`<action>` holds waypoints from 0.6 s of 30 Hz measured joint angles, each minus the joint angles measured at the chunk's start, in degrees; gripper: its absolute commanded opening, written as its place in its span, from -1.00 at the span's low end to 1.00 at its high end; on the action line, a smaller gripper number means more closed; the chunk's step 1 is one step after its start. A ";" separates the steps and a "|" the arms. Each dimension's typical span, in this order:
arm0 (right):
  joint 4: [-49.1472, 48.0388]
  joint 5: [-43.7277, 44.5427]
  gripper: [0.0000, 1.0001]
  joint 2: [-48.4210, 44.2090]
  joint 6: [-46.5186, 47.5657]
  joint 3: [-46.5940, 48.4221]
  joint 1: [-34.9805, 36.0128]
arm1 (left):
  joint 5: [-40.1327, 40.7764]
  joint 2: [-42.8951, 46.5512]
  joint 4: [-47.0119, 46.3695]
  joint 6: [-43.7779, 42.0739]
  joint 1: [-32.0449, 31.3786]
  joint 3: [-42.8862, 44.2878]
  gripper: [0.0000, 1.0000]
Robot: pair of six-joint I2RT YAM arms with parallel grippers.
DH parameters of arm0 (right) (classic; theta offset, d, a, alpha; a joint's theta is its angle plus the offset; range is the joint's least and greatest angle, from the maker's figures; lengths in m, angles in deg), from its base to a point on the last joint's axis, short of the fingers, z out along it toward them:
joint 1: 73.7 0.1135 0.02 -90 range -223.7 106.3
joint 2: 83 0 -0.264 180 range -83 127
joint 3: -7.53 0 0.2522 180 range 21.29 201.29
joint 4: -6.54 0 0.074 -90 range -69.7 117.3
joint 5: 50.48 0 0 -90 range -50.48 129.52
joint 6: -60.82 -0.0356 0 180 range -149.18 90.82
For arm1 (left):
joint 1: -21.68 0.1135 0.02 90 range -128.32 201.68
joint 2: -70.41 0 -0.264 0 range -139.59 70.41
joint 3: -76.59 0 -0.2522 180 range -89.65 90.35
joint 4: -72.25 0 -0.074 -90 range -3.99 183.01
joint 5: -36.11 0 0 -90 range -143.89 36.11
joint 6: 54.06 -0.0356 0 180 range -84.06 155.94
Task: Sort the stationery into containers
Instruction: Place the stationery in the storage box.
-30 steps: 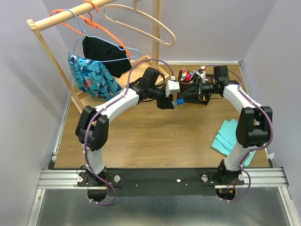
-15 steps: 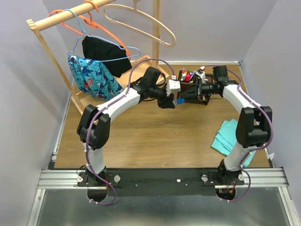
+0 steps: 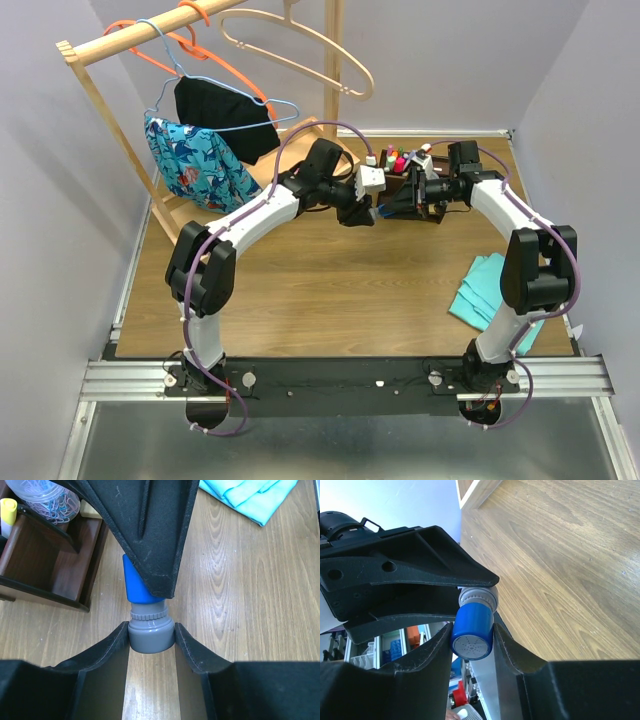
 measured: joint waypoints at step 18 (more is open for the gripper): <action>-0.83 0.90 -0.12 -1.05 -1.62 -0.48 -0.83 | 0.00 0.00 0.07 -0.37 0.02 -0.15 -0.68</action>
